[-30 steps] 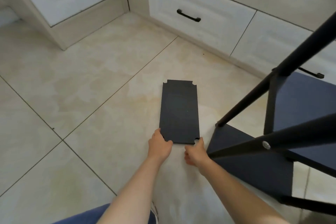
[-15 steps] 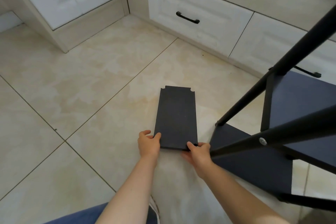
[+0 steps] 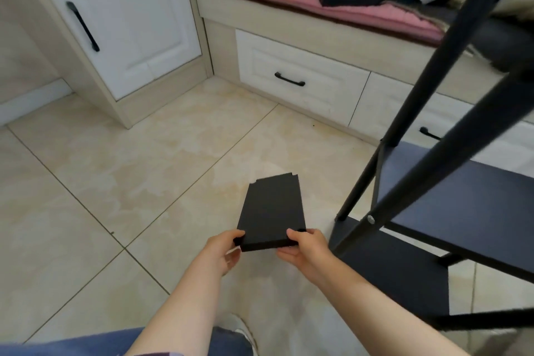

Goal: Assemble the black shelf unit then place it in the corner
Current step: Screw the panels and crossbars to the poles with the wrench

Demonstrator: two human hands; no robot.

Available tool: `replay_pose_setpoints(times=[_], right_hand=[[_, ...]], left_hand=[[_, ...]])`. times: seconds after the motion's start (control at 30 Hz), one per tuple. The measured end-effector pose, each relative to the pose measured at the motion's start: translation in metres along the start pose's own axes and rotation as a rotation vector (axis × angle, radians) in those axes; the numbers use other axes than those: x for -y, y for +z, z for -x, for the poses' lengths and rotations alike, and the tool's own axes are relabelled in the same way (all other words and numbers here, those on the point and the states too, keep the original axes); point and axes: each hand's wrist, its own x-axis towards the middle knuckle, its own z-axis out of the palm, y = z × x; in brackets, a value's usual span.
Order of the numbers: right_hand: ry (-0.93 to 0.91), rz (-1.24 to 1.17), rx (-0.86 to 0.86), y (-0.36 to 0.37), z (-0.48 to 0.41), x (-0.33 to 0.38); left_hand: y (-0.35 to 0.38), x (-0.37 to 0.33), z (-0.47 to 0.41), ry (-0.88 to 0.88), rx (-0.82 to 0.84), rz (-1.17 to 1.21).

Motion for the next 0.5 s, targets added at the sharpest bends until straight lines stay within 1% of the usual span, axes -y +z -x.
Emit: replay_pose_setpoints(times=[0.1, 0.23, 0.37, 0.5], right_hand=[[-0.046, 0.076, 0.025, 0.0, 0.025, 0.015], [-0.158, 0.24, 0.087, -0.005, 0.068, 0.034], [-0.273, 0.42, 0.163, -0.019, 0.129, 0.061], [-0.39, 0.536, 0.228, -0.047, 0.194, 0.087]], left_hand=[[-0.007, -0.002, 0.021, 0.002, 0.033, -0.006], [-0.009, -0.016, 0.055, 0.091, 0.135, -0.015], [-0.013, -0.044, 0.102, 0.18, 0.23, 0.045], [-0.016, -0.07, 0.147, 0.326, 0.225, 0.131]])
